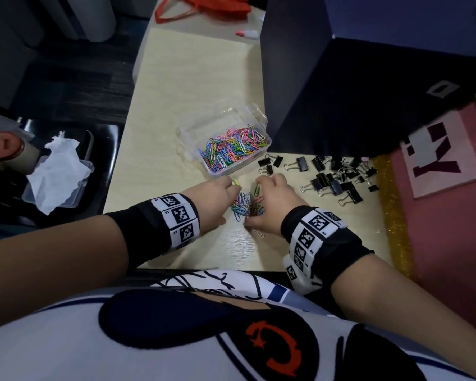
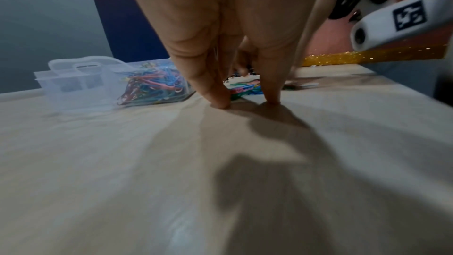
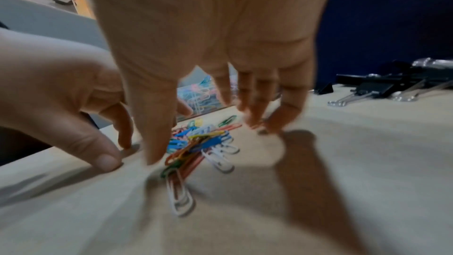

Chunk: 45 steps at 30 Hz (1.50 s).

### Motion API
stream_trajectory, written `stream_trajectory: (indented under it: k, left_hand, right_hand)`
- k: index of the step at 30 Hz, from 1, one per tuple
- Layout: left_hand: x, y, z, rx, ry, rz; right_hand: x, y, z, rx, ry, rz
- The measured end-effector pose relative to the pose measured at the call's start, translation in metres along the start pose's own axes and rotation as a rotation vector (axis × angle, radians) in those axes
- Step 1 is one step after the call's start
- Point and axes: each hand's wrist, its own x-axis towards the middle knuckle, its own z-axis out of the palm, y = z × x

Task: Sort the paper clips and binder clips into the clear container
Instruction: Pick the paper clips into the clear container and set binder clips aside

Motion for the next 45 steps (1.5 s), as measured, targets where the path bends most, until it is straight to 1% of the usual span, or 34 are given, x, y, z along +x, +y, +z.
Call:
stream_trajectory:
  k: [1,2,3,7,11,14,20,24,26,31,33,35,37,39,40,43,45]
  left_hand:
    - [0.002,0.000,-0.001,-0.015,0.001,-0.010]
    - [0.004,-0.001,-0.001,-0.030,-0.002,-0.023]
    - [0.006,-0.001,-0.002,-0.038,-0.006,-0.040]
    - [0.014,0.000,-0.006,-0.041,-0.004,-0.075]
    - [0.017,0.005,-0.008,0.003,-0.013,-0.128]
    - [0.018,0.004,-0.007,0.029,-0.027,-0.153]
    - [0.017,0.000,-0.008,0.028,-0.011,-0.163]
    - [0.015,-0.005,-0.022,0.003,0.046,-0.141]
    - [0.013,-0.010,-0.033,-0.039,0.108,-0.154]
    - [0.011,-0.027,-0.061,-0.173,0.298,-0.251]
    - [0.013,-0.034,-0.069,-0.231,0.364,-0.290]
    - [0.014,-0.038,-0.073,-0.267,0.383,-0.309]
    - [0.011,-0.039,-0.072,-0.282,0.376,-0.305]
    - [0.007,-0.037,-0.065,-0.254,0.337,-0.263]
    - [0.004,-0.036,-0.060,-0.220,0.295,-0.231]
    - [0.000,-0.027,-0.041,-0.104,0.108,-0.147]
    - [0.000,-0.022,-0.030,-0.006,0.010,-0.115]
  right_hand:
    - [-0.002,0.000,-0.001,-0.030,-0.056,0.072]
    - [-0.004,0.000,-0.001,-0.050,-0.096,0.110]
    - [-0.005,-0.001,0.000,-0.049,-0.112,0.108]
    - [0.000,-0.008,0.004,0.062,-0.044,-0.025]
    - [0.005,-0.014,0.008,0.068,0.005,-0.086]
    - [0.009,-0.014,0.008,0.057,0.025,-0.092]
    - [0.017,-0.008,0.001,0.097,0.087,-0.035]
    - [0.024,-0.004,-0.012,0.117,0.157,-0.010]
    - [0.029,-0.006,-0.022,0.138,0.211,0.003]
    - [0.043,-0.021,-0.050,0.274,0.388,-0.011]
    - [0.049,-0.029,-0.061,0.337,0.405,-0.016]
    - [0.051,-0.033,-0.067,0.332,0.355,-0.005]
    - [0.049,-0.033,-0.069,0.248,0.281,0.029]
    - [0.043,-0.030,-0.065,0.131,0.179,0.079]
    - [0.039,-0.027,-0.061,0.043,0.097,0.109]
    - [0.024,-0.021,-0.046,-0.230,-0.168,0.198]
    - [0.017,-0.015,-0.034,-0.253,-0.247,0.278]
